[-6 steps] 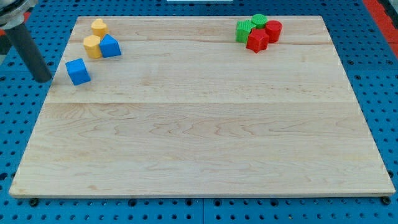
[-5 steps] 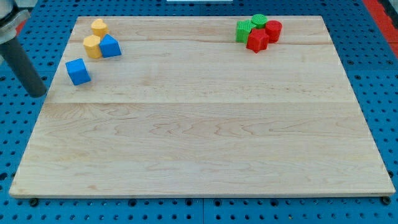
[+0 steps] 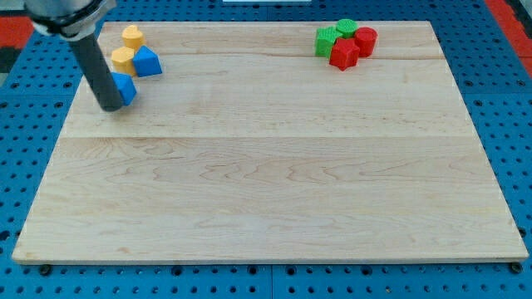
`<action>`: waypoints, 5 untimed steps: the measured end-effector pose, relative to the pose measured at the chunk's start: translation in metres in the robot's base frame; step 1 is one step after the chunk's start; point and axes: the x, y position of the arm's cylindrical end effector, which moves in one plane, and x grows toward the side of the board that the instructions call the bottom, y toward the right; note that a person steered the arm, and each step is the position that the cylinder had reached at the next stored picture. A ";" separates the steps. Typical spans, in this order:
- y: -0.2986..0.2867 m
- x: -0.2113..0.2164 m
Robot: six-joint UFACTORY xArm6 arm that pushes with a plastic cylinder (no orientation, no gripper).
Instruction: Push the blue cube to the bottom of the yellow hexagon
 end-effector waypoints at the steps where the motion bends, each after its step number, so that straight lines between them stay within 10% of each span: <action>1: 0.000 -0.046; 5: 0.025 0.009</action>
